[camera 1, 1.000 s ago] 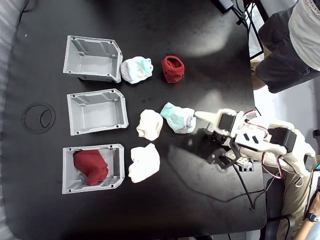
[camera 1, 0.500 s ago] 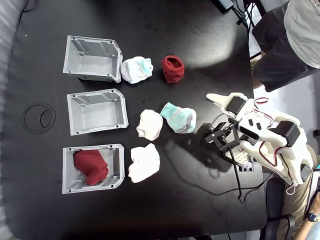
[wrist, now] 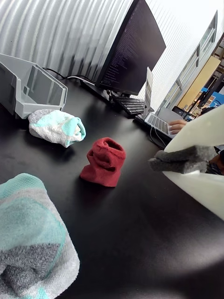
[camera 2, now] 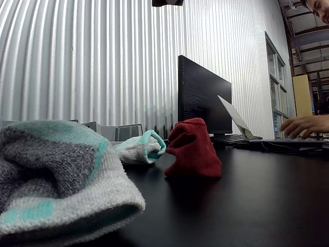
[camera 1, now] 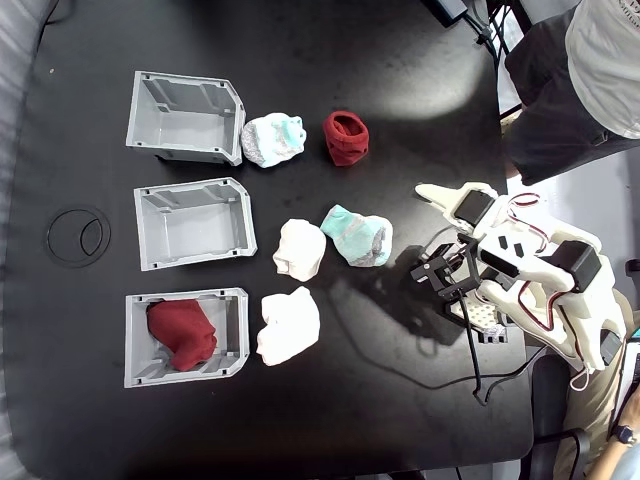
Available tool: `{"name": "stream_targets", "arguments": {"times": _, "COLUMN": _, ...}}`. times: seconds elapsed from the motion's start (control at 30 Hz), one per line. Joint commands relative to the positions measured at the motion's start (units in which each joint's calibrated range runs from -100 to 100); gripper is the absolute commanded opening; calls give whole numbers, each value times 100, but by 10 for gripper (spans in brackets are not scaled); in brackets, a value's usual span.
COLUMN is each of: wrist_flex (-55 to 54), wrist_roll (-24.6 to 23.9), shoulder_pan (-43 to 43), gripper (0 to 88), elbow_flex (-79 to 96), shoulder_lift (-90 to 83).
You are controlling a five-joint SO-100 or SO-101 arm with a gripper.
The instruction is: Put the sock in the container
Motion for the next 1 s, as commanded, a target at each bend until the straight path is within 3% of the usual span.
{"name": "stream_targets", "arguments": {"times": 0.0, "wrist_flex": 4, "wrist_roll": -28, "shoulder_pan": 13, "gripper": 14, "elbow_flex": -147, "shoulder_lift": -36}}
{"name": "stream_targets", "arguments": {"times": 0.97, "wrist_flex": 13, "wrist_roll": -34, "shoulder_pan": 155, "gripper": 12, "elbow_flex": -111, "shoulder_lift": 56}}
